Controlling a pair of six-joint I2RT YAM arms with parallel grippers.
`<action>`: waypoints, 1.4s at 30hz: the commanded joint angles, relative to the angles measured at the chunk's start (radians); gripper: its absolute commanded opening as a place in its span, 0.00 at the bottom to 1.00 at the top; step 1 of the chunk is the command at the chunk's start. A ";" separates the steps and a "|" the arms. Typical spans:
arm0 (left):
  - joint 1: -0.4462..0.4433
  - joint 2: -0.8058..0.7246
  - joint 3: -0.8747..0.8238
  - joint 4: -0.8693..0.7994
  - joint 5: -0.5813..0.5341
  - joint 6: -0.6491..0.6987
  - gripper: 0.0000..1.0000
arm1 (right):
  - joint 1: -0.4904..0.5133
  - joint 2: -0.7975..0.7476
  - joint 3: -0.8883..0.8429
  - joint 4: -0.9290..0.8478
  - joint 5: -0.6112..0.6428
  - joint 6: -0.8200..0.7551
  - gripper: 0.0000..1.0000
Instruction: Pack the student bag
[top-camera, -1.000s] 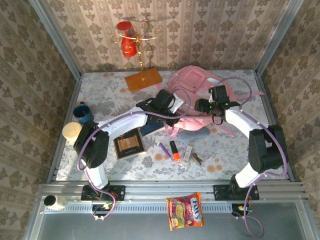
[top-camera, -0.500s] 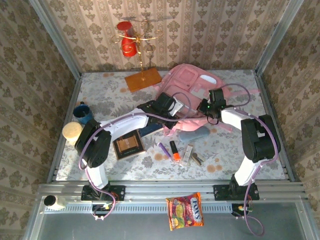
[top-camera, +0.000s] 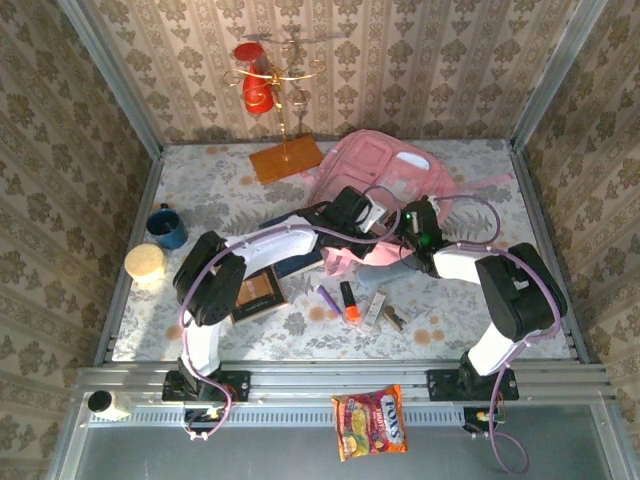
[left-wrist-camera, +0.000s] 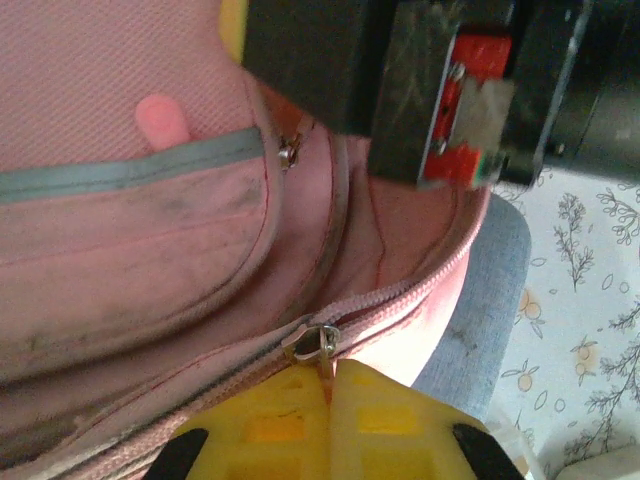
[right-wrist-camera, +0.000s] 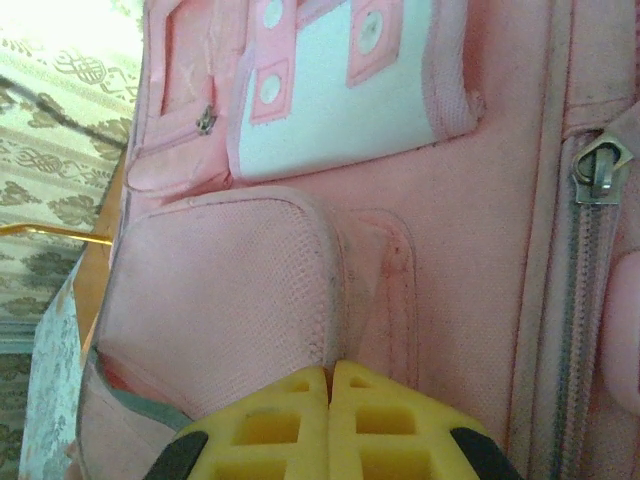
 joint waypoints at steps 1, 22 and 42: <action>-0.015 -0.008 0.038 0.020 0.031 -0.017 0.00 | 0.021 -0.043 -0.015 0.052 0.037 0.030 0.00; 0.204 -0.260 -0.271 0.030 -0.052 0.039 0.00 | -0.120 -0.180 0.038 -0.227 -0.197 -0.509 0.10; 0.176 -0.300 -0.180 -0.018 0.072 0.065 0.00 | 0.144 -0.173 0.065 -0.374 -0.280 -0.994 0.85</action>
